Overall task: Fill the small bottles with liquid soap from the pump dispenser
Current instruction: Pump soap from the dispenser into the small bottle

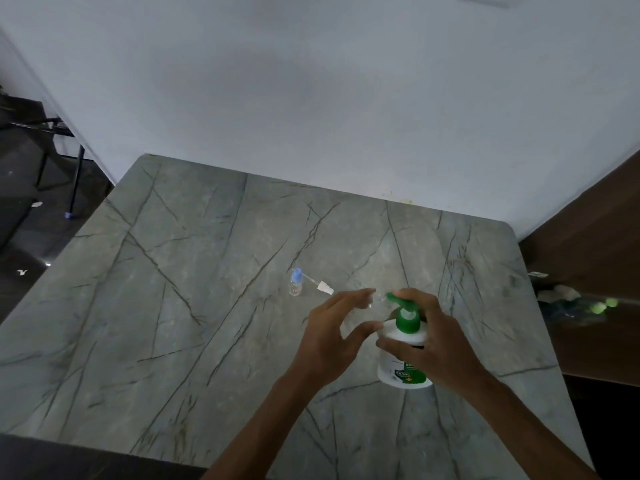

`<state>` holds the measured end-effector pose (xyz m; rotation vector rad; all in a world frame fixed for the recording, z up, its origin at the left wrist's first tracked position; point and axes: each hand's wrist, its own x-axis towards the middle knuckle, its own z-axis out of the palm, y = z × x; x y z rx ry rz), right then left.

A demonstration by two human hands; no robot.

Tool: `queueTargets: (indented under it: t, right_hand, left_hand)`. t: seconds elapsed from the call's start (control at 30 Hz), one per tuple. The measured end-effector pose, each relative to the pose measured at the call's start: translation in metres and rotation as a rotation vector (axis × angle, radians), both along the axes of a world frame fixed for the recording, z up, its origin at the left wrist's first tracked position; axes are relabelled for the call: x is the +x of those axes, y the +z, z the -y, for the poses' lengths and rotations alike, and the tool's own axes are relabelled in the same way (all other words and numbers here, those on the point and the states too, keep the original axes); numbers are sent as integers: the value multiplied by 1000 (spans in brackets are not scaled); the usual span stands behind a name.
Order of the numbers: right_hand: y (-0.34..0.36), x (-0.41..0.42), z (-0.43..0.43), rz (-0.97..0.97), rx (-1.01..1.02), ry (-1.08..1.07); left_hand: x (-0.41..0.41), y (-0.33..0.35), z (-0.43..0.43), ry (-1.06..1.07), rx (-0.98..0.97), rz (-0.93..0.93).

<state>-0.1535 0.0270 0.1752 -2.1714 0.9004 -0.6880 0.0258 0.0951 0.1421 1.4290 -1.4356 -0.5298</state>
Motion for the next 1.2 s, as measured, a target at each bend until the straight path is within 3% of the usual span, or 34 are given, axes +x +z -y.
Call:
queueTargets:
  t: [0.17,0.5,1.2]
  right_hand:
    - [-2,-11,4,70,-28,-7]
    - [0,-23,22,-8,-158,35]
    - [2,-19,36,-125,-180,122]
  left_hand:
    - [-18,8,6,28,7,21]
    - [-28,12,13,54,23,72]
    - [-7,10,6,70,42,145]
